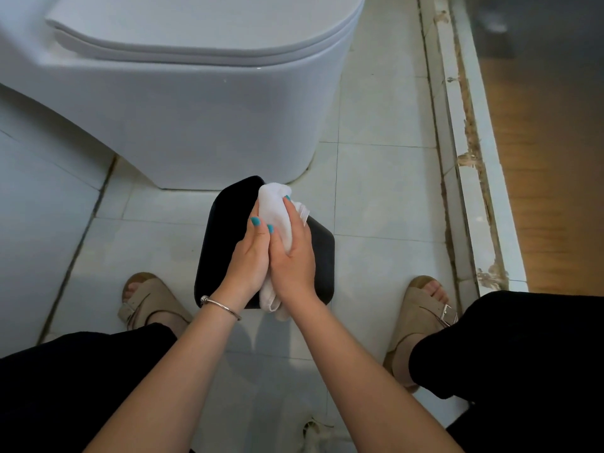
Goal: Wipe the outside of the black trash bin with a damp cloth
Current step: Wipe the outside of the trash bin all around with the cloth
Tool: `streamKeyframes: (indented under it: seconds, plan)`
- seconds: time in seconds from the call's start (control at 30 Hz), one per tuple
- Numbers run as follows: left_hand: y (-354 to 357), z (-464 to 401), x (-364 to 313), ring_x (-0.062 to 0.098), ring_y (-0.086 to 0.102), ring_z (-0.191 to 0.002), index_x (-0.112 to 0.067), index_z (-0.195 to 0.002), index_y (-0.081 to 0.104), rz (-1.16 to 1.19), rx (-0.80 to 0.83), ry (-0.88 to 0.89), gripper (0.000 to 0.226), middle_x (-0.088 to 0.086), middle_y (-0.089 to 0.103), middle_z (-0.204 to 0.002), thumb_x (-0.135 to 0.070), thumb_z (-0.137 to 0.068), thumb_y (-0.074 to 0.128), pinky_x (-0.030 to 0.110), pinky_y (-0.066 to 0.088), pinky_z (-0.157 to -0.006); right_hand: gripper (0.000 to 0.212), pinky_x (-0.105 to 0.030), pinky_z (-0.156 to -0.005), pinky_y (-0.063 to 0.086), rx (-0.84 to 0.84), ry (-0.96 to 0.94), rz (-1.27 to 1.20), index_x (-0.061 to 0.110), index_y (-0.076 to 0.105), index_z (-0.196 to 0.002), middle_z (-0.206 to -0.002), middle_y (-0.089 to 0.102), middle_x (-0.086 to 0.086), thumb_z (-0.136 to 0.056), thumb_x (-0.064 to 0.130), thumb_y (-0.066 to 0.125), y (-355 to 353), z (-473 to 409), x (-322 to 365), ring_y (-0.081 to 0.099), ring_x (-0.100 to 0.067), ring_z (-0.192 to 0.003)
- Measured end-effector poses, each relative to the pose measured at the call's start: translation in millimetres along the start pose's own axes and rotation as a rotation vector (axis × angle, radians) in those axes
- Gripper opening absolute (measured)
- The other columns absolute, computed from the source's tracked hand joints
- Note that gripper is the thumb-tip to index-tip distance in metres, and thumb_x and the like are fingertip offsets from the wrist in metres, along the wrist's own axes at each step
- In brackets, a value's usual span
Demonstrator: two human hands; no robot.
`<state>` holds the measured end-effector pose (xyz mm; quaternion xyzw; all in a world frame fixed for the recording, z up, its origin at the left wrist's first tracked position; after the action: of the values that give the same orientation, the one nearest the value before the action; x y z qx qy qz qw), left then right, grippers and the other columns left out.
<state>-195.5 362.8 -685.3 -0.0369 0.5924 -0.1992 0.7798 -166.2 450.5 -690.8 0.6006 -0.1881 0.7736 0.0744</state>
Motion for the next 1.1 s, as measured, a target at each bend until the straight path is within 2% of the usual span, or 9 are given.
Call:
streamKeyframes:
  seconds: [0.13,0.27,0.53,0.63,0.7,0.8,0.93,1.0,1.1]
  plan:
    - [-8.9,-0.8,1.0,-0.02,0.05,-0.096,-0.045,-0.148,0.02,-0.029,-0.01,-0.001,0.062,-0.031,0.047,-0.118,-0.062,-0.088,0.014,0.003,0.034,-0.079,0.05,-0.036,-0.101,0.042,0.004,-0.005,0.063,0.05,0.031,-0.141,-0.141,0.042,0.01,-0.095,0.042,0.049,9.5,-4.6,-3.8,0.044,-0.011,-0.123]
    - [-10.4,-1.9,0.5,-0.034,0.043,-0.075,-0.044,-0.149,0.013,-0.069,0.016,0.013,0.054,-0.034,0.038,-0.1,-0.053,-0.096,0.018,0.0,0.035,-0.068,0.051,-0.025,-0.092,0.037,-0.042,-0.027,0.107,0.045,0.033,-0.144,-0.143,0.043,0.004,-0.094,0.04,0.045,2.6,-14.7,-13.2,0.043,-0.012,-0.126]
    - [-10.7,-6.6,12.4,-0.021,0.038,-0.065,-0.057,-0.139,0.012,-0.075,0.002,0.053,0.048,-0.028,0.03,-0.079,-0.054,-0.093,0.023,0.009,0.029,-0.063,0.049,-0.02,-0.089,0.03,-0.117,0.157,0.122,0.04,0.032,-0.146,-0.142,0.043,0.003,-0.099,0.032,0.045,-22.7,-46.1,-61.2,0.044,-0.011,-0.123]
    - [-12.7,-7.0,12.2,-0.031,0.04,-0.085,-0.05,-0.144,0.015,-0.047,0.016,0.047,0.047,-0.029,0.046,-0.107,-0.05,-0.098,0.026,0.002,0.034,-0.079,0.048,-0.022,-0.093,0.031,-0.138,0.207,0.137,0.04,0.033,-0.146,-0.143,0.043,0.002,-0.099,0.031,0.043,-29.9,-55.3,-79.4,0.044,-0.016,-0.127]
    - [-15.8,-5.6,11.9,-0.032,0.026,-0.115,-0.041,-0.149,0.015,-0.009,0.011,0.033,0.049,-0.028,0.029,-0.142,-0.041,-0.101,0.026,0.0,0.023,-0.101,0.048,-0.023,-0.093,0.031,-0.14,0.247,0.138,0.039,0.034,-0.145,-0.144,0.043,0.002,-0.099,0.031,0.043,-33.3,-60.3,-90.5,0.044,-0.018,-0.128]
    - [-18.0,-2.3,10.1,-0.002,0.031,-0.136,-0.039,-0.15,0.015,0.0,0.003,0.016,0.048,-0.019,0.023,-0.154,-0.035,-0.103,0.025,0.005,0.02,-0.108,0.046,-0.025,-0.094,0.033,-0.156,0.308,0.14,0.039,0.034,-0.145,-0.143,0.044,0.001,-0.099,0.033,0.042,-40.6,-66.5,-105.2,0.046,-0.021,-0.127]
    - [-18.8,-1.6,8.8,-0.032,0.042,-0.09,-0.039,-0.149,0.014,-0.06,0.001,0.014,0.047,-0.038,0.048,-0.113,-0.034,-0.103,0.024,-0.002,0.035,-0.086,0.045,-0.036,-0.098,0.039,-0.181,0.383,0.145,0.042,0.034,-0.144,-0.141,0.046,-0.002,-0.099,0.036,0.041,-43.5,-69.8,-112.3,0.049,-0.025,-0.124]
    - [-23.3,-2.3,12.6,-0.024,0.04,-0.063,-0.041,-0.149,0.012,-0.112,-0.02,0.009,0.048,-0.027,0.037,-0.08,-0.036,-0.103,0.024,-0.001,0.035,-0.064,0.045,-0.039,-0.098,0.039,-0.165,0.378,0.169,0.042,0.034,-0.143,-0.14,0.046,-0.002,-0.099,0.036,0.04,-39.1,-70.9,-106.5,0.05,-0.026,-0.122]
    - [-21.6,-2.4,13.2,-0.017,0.039,-0.061,-0.047,-0.148,0.008,-0.145,-0.02,0.014,0.048,-0.025,0.028,-0.076,-0.037,-0.103,0.025,0.003,0.034,-0.061,0.043,-0.034,-0.091,0.039,-0.098,0.29,0.207,0.043,0.036,-0.141,-0.139,0.045,-0.001,-0.099,0.035,0.039,-29.5,-70.9,-84.5,0.049,-0.023,-0.121]
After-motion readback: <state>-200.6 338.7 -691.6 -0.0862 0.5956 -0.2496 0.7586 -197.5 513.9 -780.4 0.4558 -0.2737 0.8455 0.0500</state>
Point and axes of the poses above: each hand's wrist, its own z-axis away from the middle knuckle, its own y-axis out of the palm, x = y × z, the point moved 8 cm from there along -z, towards the middle knuckle
